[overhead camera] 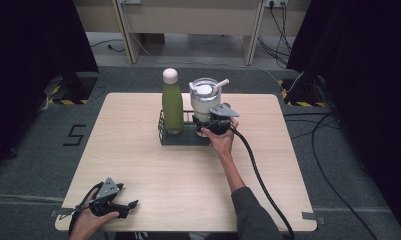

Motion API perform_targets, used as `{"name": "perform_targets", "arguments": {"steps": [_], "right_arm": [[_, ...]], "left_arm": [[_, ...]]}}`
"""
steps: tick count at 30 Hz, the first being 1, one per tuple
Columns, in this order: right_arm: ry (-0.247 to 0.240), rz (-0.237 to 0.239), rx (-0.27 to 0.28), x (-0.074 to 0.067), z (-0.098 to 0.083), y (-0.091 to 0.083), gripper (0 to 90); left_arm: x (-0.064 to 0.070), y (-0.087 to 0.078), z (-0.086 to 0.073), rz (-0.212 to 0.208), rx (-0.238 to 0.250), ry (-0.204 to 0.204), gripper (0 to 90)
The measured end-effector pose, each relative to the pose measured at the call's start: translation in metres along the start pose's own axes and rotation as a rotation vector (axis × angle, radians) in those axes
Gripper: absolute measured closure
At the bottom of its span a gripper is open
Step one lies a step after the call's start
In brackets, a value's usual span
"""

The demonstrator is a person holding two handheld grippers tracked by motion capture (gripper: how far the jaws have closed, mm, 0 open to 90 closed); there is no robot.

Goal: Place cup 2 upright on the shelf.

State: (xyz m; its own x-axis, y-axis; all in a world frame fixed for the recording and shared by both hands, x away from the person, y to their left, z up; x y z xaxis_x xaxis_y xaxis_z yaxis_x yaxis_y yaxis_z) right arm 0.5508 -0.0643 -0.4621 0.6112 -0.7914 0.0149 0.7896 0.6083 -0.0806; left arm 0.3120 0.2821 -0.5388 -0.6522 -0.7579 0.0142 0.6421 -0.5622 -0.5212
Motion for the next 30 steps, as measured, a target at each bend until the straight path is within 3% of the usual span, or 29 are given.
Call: {"name": "perform_targets", "arguments": {"steps": [9, 12, 14, 30], "right_arm": [[-0.009, -0.002, 0.017, 0.000, -0.001, -0.002, 10.5], [0.029, -0.002, 0.042, 0.001, 0.000, -0.003, 8.1], [0.011, -0.001, 0.047, 0.000, 0.005, -0.006, 9.2], [0.032, -0.007, 0.035, 0.000, 0.010, -0.019, 9.0]], "left_arm": [[0.000, 0.000, 0.000, -0.001, -0.002, 0.001, 13.6], [0.000, 0.000, 0.000, 0.000, -0.001, 0.001, 13.6], [0.000, 0.000, 0.000, -0.001, -0.002, 0.002, 13.6], [0.000, 0.000, 0.000, 0.000, 0.002, -0.001, 13.6]]}}
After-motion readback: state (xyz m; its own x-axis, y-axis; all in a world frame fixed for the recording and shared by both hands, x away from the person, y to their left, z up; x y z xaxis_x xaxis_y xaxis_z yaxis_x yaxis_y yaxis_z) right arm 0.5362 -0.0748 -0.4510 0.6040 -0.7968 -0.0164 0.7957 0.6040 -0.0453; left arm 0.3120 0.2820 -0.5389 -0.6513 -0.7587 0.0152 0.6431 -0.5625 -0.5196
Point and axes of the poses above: each handheld gripper's, and its own axes: y roughly forward along the jaws, z roughly out of its top, x roughly to its right, the point moved 2 cm from there along y, roughly forward along the jaws, and after that the axes turned 10 degrees about x, right-handed, at the moved point
